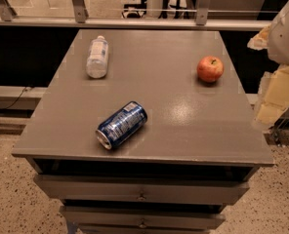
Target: Move apple near pepsi can
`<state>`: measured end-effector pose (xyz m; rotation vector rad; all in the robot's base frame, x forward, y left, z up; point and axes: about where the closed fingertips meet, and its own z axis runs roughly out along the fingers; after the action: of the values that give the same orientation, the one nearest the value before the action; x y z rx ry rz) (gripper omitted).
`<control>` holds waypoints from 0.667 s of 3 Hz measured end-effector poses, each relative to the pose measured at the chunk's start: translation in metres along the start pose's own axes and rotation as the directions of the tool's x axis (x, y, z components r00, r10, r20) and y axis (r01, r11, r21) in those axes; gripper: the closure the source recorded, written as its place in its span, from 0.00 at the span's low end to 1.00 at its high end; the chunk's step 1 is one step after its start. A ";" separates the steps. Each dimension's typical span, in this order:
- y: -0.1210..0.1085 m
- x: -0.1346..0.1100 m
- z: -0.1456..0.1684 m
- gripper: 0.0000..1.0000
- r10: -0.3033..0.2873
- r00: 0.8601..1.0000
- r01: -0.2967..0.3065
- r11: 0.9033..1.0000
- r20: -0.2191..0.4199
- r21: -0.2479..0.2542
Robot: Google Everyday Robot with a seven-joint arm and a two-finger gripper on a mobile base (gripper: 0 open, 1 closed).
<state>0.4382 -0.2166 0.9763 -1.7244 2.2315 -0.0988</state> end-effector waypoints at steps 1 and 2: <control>0.000 0.000 0.000 0.00 0.000 1.000 0.000 1.000 0.000 0.000; -0.019 -0.002 0.010 0.00 0.008 0.999 -0.008 1.000 0.045 0.004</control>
Offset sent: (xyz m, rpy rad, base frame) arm 0.0656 -0.0085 -0.0164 0.1380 -0.0290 0.0084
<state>0.4591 -0.2186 0.9722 -1.6986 2.2040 -0.0621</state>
